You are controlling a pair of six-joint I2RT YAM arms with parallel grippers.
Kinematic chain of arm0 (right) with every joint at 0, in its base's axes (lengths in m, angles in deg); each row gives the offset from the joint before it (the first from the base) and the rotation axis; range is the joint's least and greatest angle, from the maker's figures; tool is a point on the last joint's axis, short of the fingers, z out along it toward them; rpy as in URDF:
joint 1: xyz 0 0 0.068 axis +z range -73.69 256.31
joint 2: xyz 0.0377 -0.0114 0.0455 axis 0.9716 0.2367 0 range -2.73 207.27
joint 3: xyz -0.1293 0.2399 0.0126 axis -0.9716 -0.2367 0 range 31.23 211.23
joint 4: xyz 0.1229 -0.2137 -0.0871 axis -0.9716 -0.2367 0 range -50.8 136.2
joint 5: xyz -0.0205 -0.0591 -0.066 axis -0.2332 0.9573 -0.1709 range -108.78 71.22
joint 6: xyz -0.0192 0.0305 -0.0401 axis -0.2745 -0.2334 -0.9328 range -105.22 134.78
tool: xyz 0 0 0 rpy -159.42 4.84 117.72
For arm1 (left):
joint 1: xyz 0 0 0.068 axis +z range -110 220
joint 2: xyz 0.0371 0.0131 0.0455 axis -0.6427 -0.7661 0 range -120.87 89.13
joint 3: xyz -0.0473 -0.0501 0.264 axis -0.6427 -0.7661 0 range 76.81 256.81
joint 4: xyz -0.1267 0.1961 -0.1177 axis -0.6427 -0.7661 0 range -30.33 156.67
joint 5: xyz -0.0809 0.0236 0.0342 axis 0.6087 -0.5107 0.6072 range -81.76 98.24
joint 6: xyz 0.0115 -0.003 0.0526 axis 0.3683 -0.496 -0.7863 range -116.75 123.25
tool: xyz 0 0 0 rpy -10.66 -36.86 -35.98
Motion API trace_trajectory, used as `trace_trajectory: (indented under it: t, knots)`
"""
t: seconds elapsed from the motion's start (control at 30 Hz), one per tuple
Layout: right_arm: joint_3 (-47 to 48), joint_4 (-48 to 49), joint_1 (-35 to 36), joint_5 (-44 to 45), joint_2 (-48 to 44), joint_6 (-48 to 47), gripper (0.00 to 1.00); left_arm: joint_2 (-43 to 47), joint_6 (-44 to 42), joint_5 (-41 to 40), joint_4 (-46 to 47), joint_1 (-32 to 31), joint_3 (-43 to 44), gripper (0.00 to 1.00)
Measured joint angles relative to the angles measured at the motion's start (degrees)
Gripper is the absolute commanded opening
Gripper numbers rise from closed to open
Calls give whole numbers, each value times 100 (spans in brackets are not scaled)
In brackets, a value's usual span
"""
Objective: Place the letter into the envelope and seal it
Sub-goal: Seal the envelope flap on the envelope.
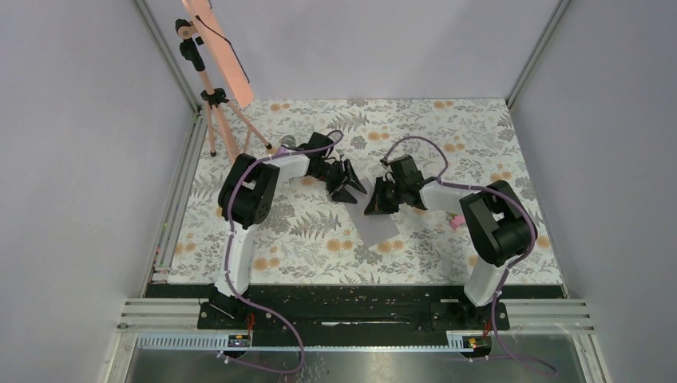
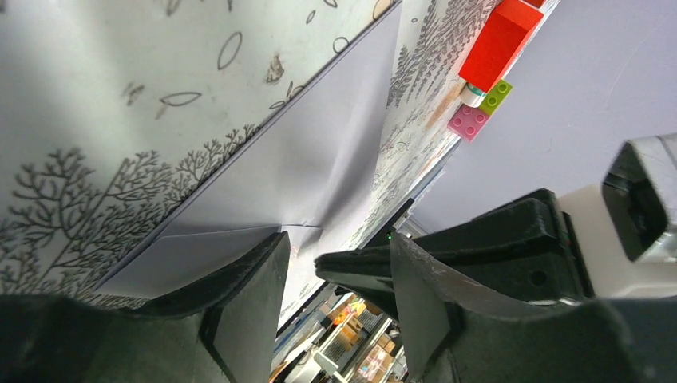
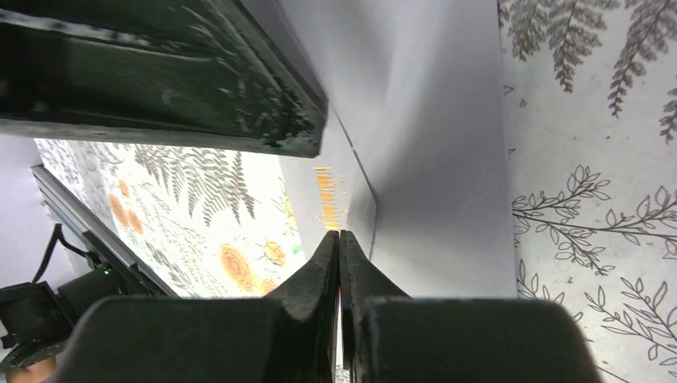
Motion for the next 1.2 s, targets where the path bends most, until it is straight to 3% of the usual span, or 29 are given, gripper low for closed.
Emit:
trace_trajectory:
  t: [0.2,0.4,0.5,0.87,1.03,1.2]
  knots:
    - [111,111,0,129,-107,245,0,0,-96,26,-42,28,17,53]
    - [680,0,2,212,442,317,0,0,-127,15,-57,31,28,53]
    - [472,-31,9,229,466,286,0,0,-136,24,-68,44,31,53]
    - [-389,-807,13,184,-815,-658,0,-9,-170,57,-96,63,46,53]
    - [162,-968,13,232,-748,-667,0,-17,-168,83,-101,68,55,52]
    - [785,-713,28,212,-83,-597,0,-17,-170,87,-101,70,55,52]
